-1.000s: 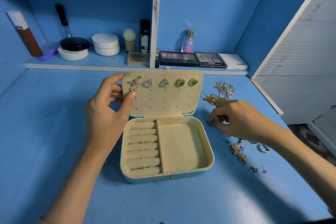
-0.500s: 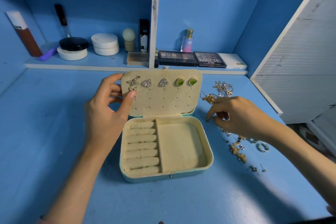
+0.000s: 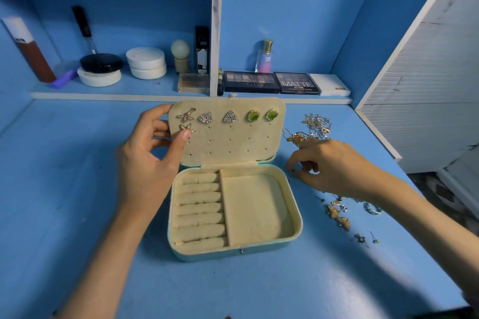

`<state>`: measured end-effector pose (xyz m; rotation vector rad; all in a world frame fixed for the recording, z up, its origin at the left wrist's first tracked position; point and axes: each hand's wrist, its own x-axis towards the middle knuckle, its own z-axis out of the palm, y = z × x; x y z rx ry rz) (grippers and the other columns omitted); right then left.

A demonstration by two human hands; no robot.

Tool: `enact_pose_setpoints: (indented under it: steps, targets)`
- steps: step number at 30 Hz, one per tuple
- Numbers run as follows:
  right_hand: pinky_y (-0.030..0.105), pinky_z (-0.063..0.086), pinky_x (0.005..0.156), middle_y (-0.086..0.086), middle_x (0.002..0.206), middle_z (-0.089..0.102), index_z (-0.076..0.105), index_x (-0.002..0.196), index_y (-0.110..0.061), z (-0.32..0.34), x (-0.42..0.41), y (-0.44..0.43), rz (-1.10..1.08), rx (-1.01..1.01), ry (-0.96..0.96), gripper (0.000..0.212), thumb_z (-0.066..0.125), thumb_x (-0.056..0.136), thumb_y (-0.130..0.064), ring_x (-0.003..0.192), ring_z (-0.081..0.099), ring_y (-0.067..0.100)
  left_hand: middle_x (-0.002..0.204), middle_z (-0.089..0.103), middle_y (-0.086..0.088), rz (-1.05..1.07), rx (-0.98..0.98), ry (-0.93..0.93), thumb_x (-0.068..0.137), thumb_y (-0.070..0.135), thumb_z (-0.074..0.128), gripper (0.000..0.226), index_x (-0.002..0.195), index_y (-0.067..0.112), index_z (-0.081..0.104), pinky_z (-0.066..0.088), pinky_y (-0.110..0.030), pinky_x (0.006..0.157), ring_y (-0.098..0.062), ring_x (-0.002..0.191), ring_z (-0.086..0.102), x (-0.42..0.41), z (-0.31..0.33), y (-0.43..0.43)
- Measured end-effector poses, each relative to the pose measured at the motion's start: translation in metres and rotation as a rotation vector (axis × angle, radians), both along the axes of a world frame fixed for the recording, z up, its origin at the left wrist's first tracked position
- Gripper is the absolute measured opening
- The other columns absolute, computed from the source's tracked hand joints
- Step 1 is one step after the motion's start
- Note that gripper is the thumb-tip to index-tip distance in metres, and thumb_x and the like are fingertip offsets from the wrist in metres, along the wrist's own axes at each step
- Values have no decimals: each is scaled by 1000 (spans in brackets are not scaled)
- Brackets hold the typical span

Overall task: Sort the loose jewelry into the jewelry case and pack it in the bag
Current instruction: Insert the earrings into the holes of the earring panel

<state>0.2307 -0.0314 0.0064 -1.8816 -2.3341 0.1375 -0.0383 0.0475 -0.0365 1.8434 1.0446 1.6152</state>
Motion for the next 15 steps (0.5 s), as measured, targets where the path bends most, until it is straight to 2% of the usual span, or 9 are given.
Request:
enact_pose_setpoints:
  steps: [3,6,11,15]
  targets:
    - [29,39,56,-12,69,44,69,87,-34,0,-3,2,-4,-9,0,8,62,84,-33,66,48,13,98,64,19,3,7,9,81,37,63,35,114,38,52,54,-22,79,-5,86,65,0,1,0]
    - [26,33,57,-13,70,43,68,85,-31,-1,-7,3,-16,-9,-35,10,61,83,-37,71,50,15,99,64,18,-1,8,10,82,36,63,34,114,35,53,54,-22,78,-4,86,65,0,0,0]
    - [25,29,60,-15,73,41,65,90,-31,-5,-12,4,-47,-31,-88,10,57,86,-35,74,46,13,98,64,19,-3,12,13,81,38,63,31,111,40,53,54,-22,78,-3,86,65,-1,1,-1]
    - [23,27,54,-16,73,40,65,91,-29,-6,-12,5,-36,-41,-81,10,56,86,-31,74,47,12,98,64,19,-1,20,16,83,29,66,35,115,34,52,54,-19,77,-2,85,65,0,1,0]
